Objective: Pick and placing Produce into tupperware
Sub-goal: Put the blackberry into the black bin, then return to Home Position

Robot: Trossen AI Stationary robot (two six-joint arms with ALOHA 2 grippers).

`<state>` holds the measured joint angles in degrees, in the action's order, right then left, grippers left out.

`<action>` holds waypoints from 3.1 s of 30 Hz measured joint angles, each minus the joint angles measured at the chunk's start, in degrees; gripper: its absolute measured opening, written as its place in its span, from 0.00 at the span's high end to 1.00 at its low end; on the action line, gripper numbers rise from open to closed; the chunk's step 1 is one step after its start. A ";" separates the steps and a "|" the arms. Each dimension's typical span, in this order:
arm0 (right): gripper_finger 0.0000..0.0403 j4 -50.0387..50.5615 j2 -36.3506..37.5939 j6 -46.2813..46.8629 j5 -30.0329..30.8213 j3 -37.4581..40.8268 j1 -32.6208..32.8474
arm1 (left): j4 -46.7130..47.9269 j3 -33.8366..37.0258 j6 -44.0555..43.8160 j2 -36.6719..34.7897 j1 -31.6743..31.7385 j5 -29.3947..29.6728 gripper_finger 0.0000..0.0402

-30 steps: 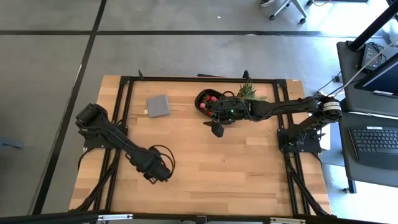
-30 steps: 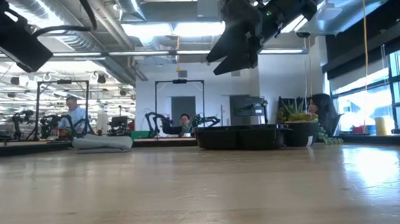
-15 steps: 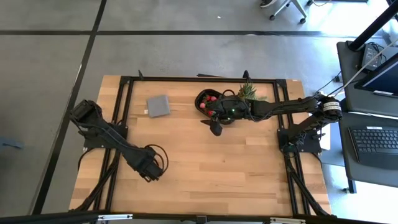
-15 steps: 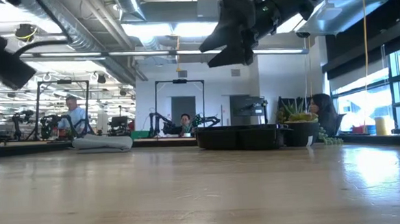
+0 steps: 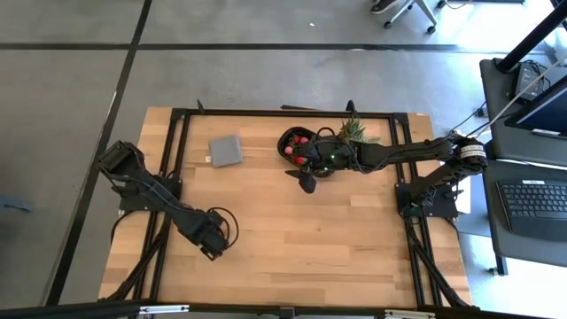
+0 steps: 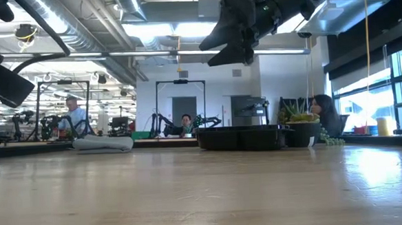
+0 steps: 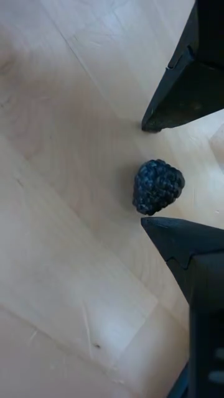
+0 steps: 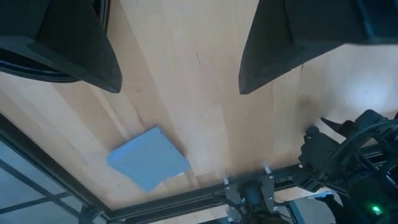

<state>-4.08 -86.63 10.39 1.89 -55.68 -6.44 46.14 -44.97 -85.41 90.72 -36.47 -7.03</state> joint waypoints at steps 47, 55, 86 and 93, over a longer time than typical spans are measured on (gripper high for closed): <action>0.19 34.29 2.12 12.06 0.61 -0.07 -7.53 | -36.74 0.22 78.70 -11.83 40.58 1.19 0.77; 0.19 38.01 2.12 13.51 0.73 -0.07 -9.18 | -66.47 -0.19 87.03 -8.87 53.96 2.50 0.74; 0.19 38.27 2.10 16.38 0.61 -0.07 -9.20 | -51.14 -22.69 90.47 16.37 62.16 -4.43 0.61; 0.19 38.29 2.10 16.38 0.61 -0.07 -9.20 | -49.98 -22.71 90.51 16.28 62.14 -4.43 0.58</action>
<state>34.22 -84.53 26.77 2.50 -55.75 -15.64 -3.83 -67.68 5.10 107.00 25.67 -11.46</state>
